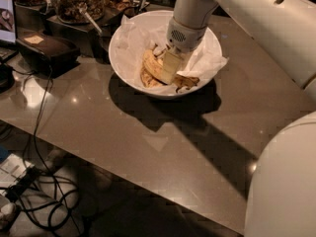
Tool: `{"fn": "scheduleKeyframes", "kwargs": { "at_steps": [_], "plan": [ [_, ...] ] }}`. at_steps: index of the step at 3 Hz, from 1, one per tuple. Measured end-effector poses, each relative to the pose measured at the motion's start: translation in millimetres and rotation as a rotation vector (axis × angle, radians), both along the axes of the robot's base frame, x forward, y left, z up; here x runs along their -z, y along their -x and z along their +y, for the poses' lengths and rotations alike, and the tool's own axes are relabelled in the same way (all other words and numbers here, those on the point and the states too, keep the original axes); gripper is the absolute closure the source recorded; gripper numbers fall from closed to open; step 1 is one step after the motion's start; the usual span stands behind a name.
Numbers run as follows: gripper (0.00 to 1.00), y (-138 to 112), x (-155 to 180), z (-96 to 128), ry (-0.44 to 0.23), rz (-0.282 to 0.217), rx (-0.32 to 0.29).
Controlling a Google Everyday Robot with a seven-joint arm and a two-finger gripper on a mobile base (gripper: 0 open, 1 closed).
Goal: Pick banana from white bowl
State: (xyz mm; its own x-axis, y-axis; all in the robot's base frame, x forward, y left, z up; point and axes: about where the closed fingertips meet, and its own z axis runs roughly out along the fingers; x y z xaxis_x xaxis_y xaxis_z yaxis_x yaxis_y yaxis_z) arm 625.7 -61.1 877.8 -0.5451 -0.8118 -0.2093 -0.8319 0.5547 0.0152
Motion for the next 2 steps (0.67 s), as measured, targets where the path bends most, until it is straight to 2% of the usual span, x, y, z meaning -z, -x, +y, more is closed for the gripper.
{"fn": "scheduleKeyframes", "kwargs": {
  "at_steps": [2],
  "plan": [
    [0.47, 1.2, 15.7, 3.0, -0.004, 0.042, -0.019]
  ]
}}
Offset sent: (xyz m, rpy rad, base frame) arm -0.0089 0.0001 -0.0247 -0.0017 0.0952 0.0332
